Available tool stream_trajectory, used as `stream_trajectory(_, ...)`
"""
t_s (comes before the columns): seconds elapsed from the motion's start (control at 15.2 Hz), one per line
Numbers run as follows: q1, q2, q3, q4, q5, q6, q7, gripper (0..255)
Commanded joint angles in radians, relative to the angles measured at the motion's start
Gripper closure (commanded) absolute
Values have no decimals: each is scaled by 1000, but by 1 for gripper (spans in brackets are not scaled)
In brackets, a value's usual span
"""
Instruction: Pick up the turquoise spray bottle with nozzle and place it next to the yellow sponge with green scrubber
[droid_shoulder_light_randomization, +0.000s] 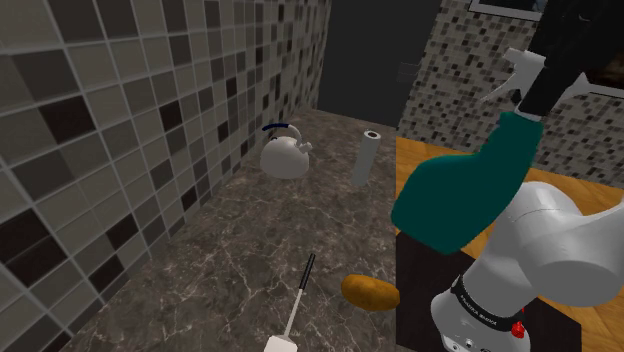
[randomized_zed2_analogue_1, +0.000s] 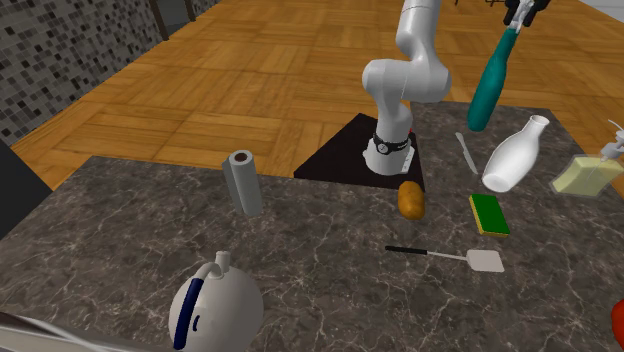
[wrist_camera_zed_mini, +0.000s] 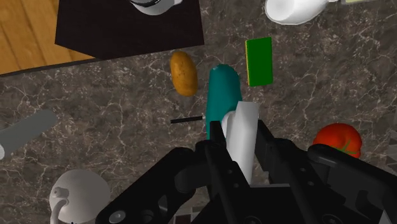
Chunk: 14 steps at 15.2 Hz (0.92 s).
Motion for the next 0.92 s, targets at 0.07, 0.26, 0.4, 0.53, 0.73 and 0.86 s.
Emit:
stream_trajectory(0.07,5,-26,7,-30,10,5,8,255)
stream_trajectory(0.26,9,-54,10,-91,15,37,3,255)
stream_trajectory(0.4,12,-72,13,-130,19,58,-1,255)
stream_trajectory(0.53,15,-90,16,-168,23,79,-4,255)
stream_trajectory(0.73,19,-115,21,-224,29,110,-8,255)
stream_trajectory(0.86,22,-132,24,-261,33,130,-11,255)
